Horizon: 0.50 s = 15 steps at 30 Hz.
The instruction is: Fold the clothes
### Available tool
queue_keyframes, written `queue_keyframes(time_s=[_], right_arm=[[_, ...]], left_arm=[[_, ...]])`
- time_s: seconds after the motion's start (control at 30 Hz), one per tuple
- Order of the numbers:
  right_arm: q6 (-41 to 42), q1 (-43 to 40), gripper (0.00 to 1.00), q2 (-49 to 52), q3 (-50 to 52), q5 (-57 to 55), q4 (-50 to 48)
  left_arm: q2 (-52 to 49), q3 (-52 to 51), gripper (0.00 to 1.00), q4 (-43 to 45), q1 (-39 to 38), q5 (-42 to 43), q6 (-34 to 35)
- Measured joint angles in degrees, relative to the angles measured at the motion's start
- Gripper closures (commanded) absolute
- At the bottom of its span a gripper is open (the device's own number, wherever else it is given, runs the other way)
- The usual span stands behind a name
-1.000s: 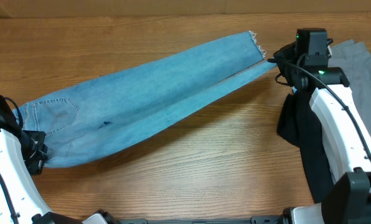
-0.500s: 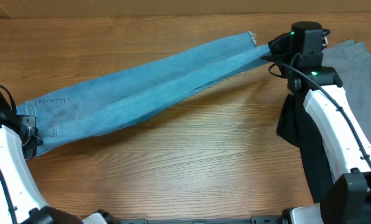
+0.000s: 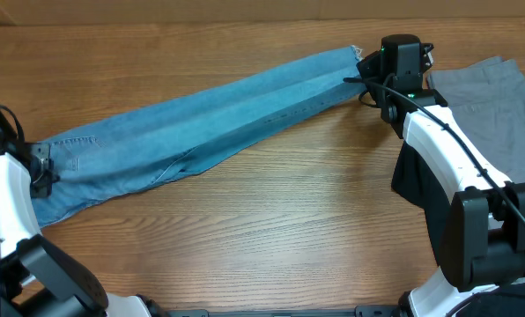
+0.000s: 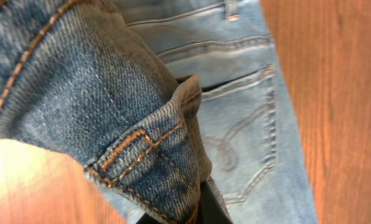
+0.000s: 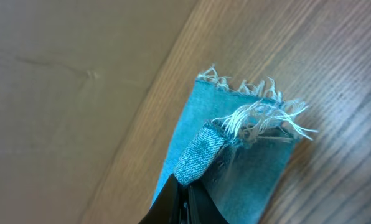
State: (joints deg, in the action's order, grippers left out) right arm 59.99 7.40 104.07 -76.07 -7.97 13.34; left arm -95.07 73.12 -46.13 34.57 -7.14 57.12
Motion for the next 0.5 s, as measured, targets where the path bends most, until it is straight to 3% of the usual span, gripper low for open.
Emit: queue_keyframes(time_s=[0.5], right_arm=[[0.0, -0.2, 0.96, 1.8, 0.0, -5.0, -0.7]], left_arm=[[-6.7, 0.0, 0.88, 10.6, -6.7, -3.5, 0.2]])
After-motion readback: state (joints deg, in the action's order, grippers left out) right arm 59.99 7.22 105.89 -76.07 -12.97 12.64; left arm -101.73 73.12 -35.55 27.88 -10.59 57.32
